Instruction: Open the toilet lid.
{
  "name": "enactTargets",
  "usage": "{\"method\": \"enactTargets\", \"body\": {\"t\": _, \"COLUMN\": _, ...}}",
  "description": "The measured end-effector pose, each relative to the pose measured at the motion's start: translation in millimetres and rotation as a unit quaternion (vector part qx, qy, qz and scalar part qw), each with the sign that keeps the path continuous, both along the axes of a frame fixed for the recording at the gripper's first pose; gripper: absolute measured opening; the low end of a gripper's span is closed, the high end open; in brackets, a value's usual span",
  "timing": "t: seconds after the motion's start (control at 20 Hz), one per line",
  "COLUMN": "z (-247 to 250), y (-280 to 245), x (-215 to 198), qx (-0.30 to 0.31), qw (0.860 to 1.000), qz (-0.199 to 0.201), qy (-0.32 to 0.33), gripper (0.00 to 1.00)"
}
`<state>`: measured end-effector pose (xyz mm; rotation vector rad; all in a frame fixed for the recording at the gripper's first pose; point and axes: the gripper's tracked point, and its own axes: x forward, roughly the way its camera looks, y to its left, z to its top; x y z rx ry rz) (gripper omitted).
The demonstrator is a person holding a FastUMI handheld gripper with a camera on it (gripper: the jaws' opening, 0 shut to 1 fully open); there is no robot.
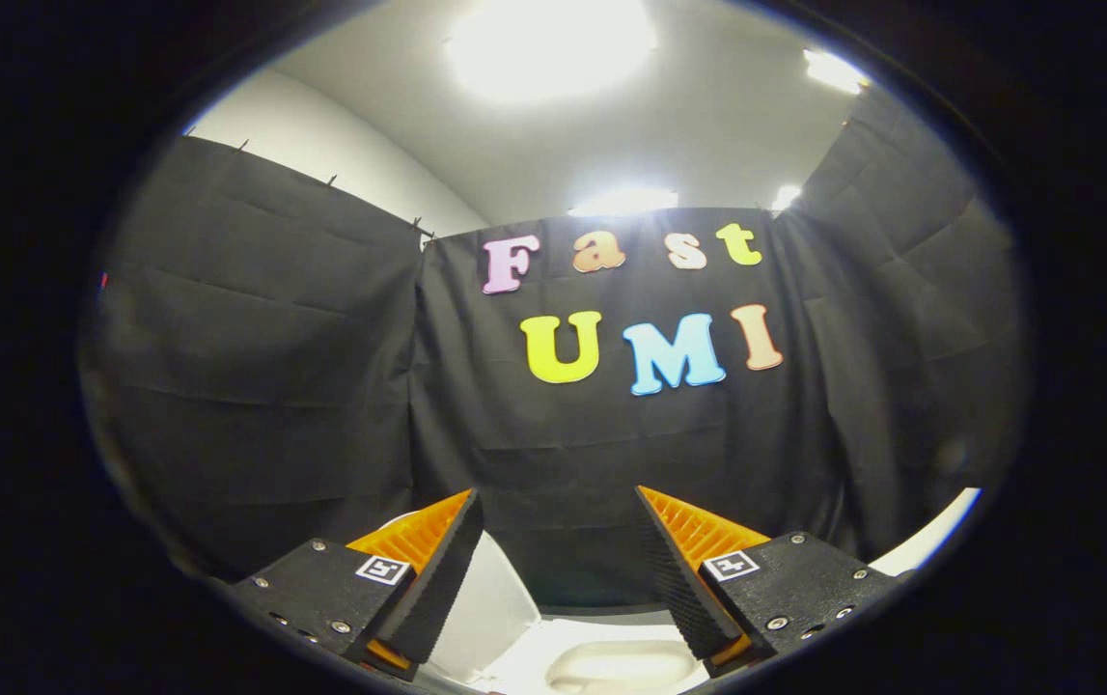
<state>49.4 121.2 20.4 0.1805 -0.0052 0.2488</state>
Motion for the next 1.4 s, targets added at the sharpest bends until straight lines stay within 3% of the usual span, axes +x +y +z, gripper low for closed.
{"method": "enactTargets", "body": {"t": 0.2, "z": -8, "y": -69, "x": 6, "qx": -0.02, "qw": 0.999, "qz": -0.027, "qy": -0.001, "gripper": 0.94}}
{"method": "enactTargets", "body": {"t": 0.5, "z": -35, "y": -135, "x": -4, "qx": -0.057, "qw": 0.998, "qz": -0.038, "qy": 0.008, "gripper": 0.95}}
{"method": "enactTargets", "body": {"t": 0.85, "z": -71, "y": -164, "x": -21, "qx": -0.082, "qw": 0.995, "qz": -0.045, "qy": 0.038, "gripper": 0.95}}
{"method": "enactTargets", "body": {"t": 1.4, "z": -63, "y": -167, "x": -22, "qx": -0.078, "qw": 0.994, "qz": -0.06, "qy": 0.049, "gripper": 0.96}}
